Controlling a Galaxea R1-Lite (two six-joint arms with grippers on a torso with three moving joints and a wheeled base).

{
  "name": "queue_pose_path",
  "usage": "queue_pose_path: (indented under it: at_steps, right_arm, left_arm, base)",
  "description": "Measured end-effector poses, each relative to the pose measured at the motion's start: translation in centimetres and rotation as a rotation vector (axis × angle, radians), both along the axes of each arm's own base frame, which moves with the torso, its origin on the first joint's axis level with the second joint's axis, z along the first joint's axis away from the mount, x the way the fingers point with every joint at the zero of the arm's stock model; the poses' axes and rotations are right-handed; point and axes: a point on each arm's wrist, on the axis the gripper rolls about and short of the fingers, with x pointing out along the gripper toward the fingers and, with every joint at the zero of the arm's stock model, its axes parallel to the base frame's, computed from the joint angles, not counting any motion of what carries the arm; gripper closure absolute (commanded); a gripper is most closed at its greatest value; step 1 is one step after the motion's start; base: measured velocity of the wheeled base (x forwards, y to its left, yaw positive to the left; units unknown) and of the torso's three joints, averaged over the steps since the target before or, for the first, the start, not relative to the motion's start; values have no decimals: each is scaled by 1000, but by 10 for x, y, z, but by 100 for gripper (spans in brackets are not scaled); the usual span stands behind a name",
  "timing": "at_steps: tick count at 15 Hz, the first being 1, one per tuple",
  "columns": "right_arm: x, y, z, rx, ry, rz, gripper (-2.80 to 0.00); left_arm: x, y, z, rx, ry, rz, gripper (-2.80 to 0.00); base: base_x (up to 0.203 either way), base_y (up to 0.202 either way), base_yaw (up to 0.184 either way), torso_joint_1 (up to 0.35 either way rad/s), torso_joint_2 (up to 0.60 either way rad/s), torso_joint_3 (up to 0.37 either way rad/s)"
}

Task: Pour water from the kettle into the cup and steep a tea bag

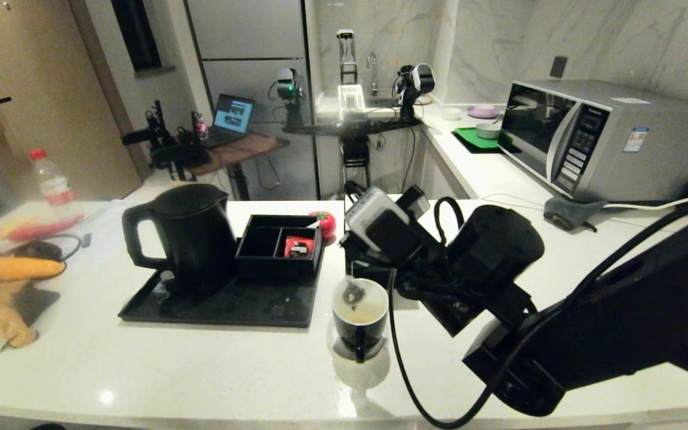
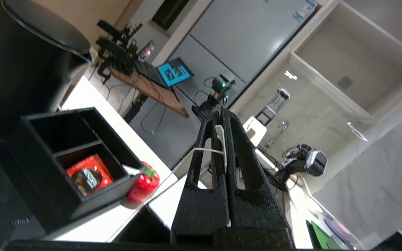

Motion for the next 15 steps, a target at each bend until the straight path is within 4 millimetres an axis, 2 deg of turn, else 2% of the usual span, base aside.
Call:
queue_pose_path:
  at_steps: [5, 8, 15]
  right_arm:
    - [4, -3, -11, -27, 26, -13, 0]
    - [6, -1, -25, -57, 54, -11, 0]
    - [15, 10, -70, -141, 128, 2, 0]
  left_arm:
    - [0, 0, 0, 0, 0, 0, 0]
    - [0, 0, 0, 0, -1, 0, 0]
    - [0, 0, 0, 0, -2, 0, 0]
  base:
    - [0, 0, 0, 0, 0, 0]
    - [0, 0, 0, 0, 0, 0]
    - [0, 0, 0, 0, 0, 0]
